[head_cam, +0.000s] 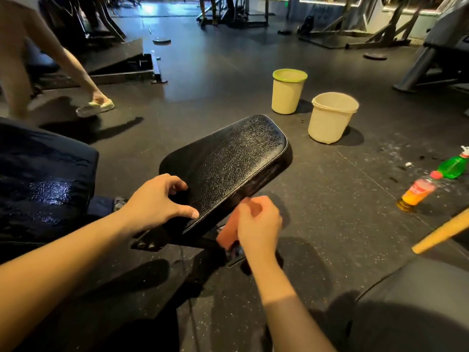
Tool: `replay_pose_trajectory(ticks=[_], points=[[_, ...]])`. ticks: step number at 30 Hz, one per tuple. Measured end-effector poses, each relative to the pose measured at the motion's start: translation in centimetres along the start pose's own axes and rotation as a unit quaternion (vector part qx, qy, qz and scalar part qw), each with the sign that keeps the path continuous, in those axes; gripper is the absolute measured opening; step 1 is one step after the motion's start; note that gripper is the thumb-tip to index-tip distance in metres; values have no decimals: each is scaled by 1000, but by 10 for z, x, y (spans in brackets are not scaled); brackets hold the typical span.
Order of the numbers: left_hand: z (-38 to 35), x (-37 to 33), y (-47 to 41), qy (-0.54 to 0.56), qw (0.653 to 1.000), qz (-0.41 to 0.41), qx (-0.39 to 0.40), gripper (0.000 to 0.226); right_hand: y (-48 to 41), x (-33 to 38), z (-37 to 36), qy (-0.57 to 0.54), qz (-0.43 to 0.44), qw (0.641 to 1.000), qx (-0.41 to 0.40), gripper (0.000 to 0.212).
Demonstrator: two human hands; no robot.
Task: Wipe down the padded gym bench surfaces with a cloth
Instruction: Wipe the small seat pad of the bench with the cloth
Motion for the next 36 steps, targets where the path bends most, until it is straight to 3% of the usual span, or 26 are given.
replay_pose_trajectory(ticks=[1, 4, 6, 10, 11, 14, 16, 19, 21, 22, 24, 27, 29, 32, 36], points=[[0, 0, 0, 0, 1000, -1, 1, 72, 0, 1, 1, 1, 5, 1000, 7, 14], [-1, 0, 0, 6, 1000, -8, 4, 74, -53, 14, 40, -36, 12, 994, -103, 5], [-2, 1, 0, 12, 1000, -5, 7, 74, -66, 22, 49, -29, 19, 992, -122, 7], [-1, 2, -1, 9, 1000, 0, 11, 74, -11, 15, 6, -5, 28, 1000, 5, 12], [-1, 2, -1, 9, 1000, 1, 14, 75, -15, 13, 7, -2, 22, 1000, 6, 11], [-2, 1, 0, 13, 1000, -7, 14, 74, -65, 20, 49, -30, 6, 993, -117, 5], [-3, 1, 1, 19, 1000, -6, 12, 73, -73, 28, 61, -43, 17, 988, -149, 7], [-1, 2, 0, 15, 1000, 0, 7, 74, -30, 27, 27, -22, 51, 997, -58, 9], [-1, 3, -2, 10, 1000, 1, 12, 74, -14, 13, 8, 29, 25, 999, 26, 15], [-1, 2, -2, 9, 1000, 0, 15, 74, -17, 10, 14, 47, 5, 999, 26, 18], [-1, 2, -1, 10, 1000, -5, 18, 75, -40, 15, 44, 13, -9, 999, -43, 18], [-2, 2, -1, 14, 1000, -6, 20, 75, -80, 27, 93, -196, 5, 968, -155, 26], [-2, 2, -1, 16, 1000, -4, 16, 75, -94, 30, 108, -188, 20, 955, -230, 27], [-2, 3, -2, 19, 1000, -5, 16, 75, -84, 23, 77, -162, 11, 969, -188, 13], [-3, 4, -2, 26, 1000, -5, 13, 74, -39, 10, 39, -132, 39, 983, -121, 13]])
Point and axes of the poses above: each hand's wrist, its own y-axis away from the middle knuckle, its own z-axis out of the back of the hand, x = y × z, the point moved 8 cm from there along -y, towards the middle knuckle, and after that the axes turned 2 degrees about x, right-handed, at the moved point
